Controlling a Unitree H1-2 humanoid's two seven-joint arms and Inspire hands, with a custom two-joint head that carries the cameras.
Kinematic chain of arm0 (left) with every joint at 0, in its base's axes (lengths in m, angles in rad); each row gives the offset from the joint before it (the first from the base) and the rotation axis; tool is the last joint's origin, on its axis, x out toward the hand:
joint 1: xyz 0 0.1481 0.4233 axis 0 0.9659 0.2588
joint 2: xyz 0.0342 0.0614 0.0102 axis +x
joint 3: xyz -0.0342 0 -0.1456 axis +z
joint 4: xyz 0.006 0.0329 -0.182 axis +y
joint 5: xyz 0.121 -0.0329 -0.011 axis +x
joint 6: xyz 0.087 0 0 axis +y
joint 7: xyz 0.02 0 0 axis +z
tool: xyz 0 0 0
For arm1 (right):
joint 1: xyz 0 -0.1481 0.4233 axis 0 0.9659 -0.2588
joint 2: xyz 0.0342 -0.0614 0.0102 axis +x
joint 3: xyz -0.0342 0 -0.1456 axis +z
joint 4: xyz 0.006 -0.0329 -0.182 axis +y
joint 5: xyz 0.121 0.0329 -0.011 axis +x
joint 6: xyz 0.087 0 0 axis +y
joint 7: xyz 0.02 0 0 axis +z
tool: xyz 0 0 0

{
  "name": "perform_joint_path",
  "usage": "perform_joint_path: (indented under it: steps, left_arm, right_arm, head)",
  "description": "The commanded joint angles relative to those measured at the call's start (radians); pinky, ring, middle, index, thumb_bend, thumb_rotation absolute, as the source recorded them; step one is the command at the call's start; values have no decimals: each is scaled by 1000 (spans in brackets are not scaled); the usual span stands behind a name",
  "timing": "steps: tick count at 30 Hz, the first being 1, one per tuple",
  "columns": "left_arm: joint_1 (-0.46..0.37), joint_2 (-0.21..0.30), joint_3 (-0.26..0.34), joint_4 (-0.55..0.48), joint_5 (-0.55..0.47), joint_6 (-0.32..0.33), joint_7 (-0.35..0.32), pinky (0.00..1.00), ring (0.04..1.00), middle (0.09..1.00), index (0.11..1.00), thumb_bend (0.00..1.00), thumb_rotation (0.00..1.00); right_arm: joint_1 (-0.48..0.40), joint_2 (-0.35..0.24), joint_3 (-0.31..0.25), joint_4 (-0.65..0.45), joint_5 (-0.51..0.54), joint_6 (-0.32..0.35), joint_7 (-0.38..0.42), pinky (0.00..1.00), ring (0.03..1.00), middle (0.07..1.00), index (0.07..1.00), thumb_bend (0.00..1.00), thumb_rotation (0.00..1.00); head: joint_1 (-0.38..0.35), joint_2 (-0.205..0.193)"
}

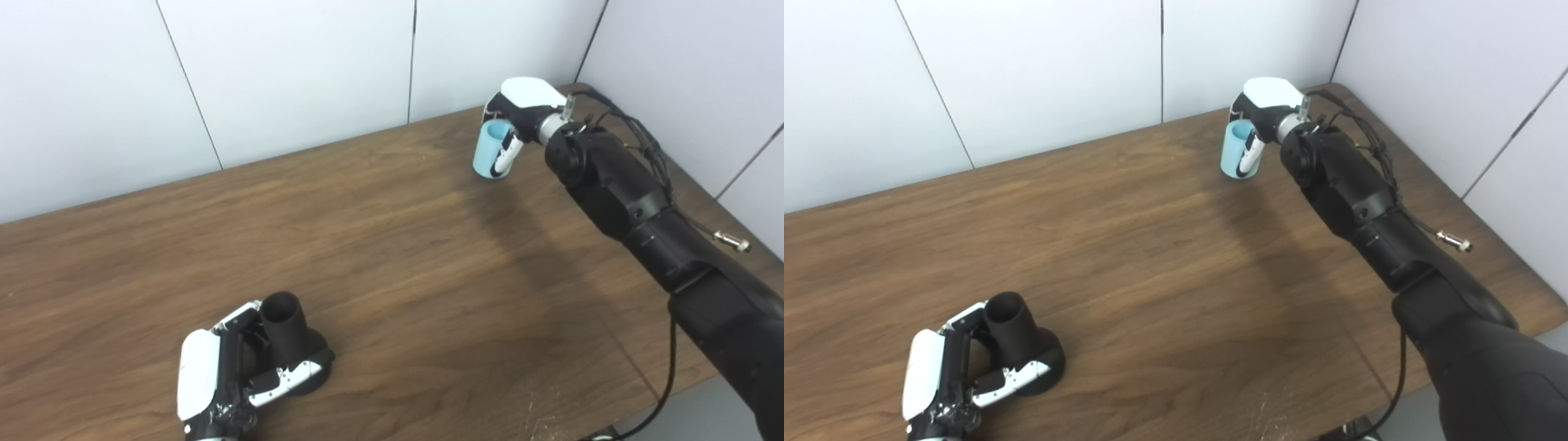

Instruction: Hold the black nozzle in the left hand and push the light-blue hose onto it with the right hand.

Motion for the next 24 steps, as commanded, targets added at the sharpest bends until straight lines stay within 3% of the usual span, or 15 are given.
perform_joint_path:
  steps: [1,5,8,11,19,24]
  left_arm:
    - [33,59,24,60,44,21,-4,403,462,471,490,523,0]
    - [33,57,23,58,40,19,-4,402,459,468,491,523,0]
    - [36,54,21,50,42,28,-11,415,471,477,489,523,0]
    - [39,50,17,47,48,31,-11,415,472,471,491,523,0]
    - [42,30,5,61,70,28,6,411,465,461,493,523,0]
    - [44,11,-11,69,94,33,21,408,461,454,495,523,0]
  right_arm:
    - [-39,-25,-20,-39,-12,2,-42,513,406,501,504,518,0]
    - [-31,-28,-18,-64,-25,-5,-65,453,397,501,513,517,0]
    - [-14,-39,-21,-121,-31,-36,-87,342,406,510,509,501,0]
    - [4,-45,-29,-209,-49,-43,-91,313,402,506,510,497,0]
    - [68,-3,-54,-539,-35,-15,32,315,399,530,503,495,0]
    - [104,35,-72,-687,2,2,110,346,399,517,500,499,0]
  head:
    - [1,1]
    - [11,3]
    - [40,9]
    - [80,11]
    - [188,22]
    - [262,27]
